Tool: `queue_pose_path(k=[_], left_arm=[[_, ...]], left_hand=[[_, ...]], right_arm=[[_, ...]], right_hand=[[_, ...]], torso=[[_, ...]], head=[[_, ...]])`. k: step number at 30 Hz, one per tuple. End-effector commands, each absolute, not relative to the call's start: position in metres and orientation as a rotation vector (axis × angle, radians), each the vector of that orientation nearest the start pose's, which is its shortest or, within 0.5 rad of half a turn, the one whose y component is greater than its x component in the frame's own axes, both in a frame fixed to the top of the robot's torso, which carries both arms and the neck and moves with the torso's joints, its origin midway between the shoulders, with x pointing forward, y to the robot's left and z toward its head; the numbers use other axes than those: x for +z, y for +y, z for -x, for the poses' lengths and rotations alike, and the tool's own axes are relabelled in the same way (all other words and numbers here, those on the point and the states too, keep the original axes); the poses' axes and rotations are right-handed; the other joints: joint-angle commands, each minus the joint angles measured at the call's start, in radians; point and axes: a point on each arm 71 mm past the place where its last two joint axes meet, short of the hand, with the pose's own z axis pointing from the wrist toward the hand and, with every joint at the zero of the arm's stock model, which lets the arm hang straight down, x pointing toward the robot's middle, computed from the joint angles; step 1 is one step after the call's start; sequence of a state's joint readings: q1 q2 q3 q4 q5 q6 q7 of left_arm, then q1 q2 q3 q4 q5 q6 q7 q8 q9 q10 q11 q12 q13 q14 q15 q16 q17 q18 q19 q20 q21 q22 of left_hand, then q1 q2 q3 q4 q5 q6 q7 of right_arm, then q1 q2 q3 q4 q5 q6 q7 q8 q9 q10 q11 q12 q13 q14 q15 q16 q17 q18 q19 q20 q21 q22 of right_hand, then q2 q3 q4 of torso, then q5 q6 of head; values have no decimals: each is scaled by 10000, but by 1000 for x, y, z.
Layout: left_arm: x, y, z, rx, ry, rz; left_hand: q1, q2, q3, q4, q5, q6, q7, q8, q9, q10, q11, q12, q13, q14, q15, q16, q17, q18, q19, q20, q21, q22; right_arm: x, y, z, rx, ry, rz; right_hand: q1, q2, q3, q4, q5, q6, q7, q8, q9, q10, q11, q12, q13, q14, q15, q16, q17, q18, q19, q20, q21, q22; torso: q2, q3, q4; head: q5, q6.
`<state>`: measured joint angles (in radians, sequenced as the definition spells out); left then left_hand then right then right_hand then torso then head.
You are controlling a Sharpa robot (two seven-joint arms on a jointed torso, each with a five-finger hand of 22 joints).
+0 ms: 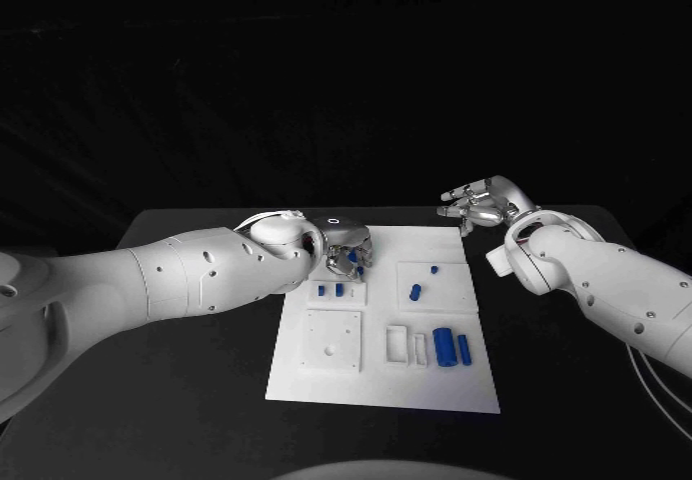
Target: Assemble the parts on the task board
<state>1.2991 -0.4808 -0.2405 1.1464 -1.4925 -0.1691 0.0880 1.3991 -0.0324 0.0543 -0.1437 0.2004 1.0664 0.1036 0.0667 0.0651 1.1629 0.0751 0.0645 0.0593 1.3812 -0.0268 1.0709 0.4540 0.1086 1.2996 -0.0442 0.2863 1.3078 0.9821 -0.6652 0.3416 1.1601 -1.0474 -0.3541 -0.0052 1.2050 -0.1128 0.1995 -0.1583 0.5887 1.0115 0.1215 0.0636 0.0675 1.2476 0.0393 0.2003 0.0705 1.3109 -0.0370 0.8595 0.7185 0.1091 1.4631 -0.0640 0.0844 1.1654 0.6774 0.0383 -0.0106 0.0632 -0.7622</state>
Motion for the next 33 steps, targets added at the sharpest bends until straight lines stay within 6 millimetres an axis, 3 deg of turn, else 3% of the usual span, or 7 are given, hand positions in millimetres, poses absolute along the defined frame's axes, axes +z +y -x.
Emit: queue_pose_path(k=[1, 15, 33], left_arm=[[-228, 110, -528, -6583, 17874, -5820], [-229, 112, -532, -6405, 17607, -5597], [-230, 113, -532, -6405, 17638, -5587]], left_hand=[[111, -6, 178, -32, 54, 51, 18, -28, -10, -76, 6, -35, -8, -46, 38, 58, -16, 73, 55, 45, -25, 190], [-39, -259, 1325, 17, 59, 30, 62, -31, -12, -126, 31, -36, -9, -99, 59, 107, -86, 132, -104, 74, 263, 191], [-40, -279, 1554, 14, 19, 211, -24, -25, -6, -5, -21, -29, -7, -94, 13, 144, -74, 99, -136, 24, 385, 195]], right_arm=[[-200, -244, -550, 8467, 15243, -5668], [-200, -244, -550, 8477, 15256, -5665], [-201, -244, -550, 8481, 15316, -5667]], right_hand=[[-121, 17, 63, 13, 28, 14, 73, -6, -9, -10, 86, -62, -11, -33, 19, 41, -21, 136, 263, 67, -43, -15], [-132, 14, 64, 19, 31, 28, 70, -1, -6, -25, 96, -106, -12, -51, 28, 53, -47, 141, 253, 75, -42, -34], [-136, 14, 67, 20, 32, 46, 68, -7, -8, -15, 94, -114, -10, -53, 26, 66, -59, 143, 256, 75, -37, -44]], torso=[[2, 4, -4], [-2, 17, -5], [-5, 10, 7]], head=[[-2, -1], [-7, 0], [-15, -5]])
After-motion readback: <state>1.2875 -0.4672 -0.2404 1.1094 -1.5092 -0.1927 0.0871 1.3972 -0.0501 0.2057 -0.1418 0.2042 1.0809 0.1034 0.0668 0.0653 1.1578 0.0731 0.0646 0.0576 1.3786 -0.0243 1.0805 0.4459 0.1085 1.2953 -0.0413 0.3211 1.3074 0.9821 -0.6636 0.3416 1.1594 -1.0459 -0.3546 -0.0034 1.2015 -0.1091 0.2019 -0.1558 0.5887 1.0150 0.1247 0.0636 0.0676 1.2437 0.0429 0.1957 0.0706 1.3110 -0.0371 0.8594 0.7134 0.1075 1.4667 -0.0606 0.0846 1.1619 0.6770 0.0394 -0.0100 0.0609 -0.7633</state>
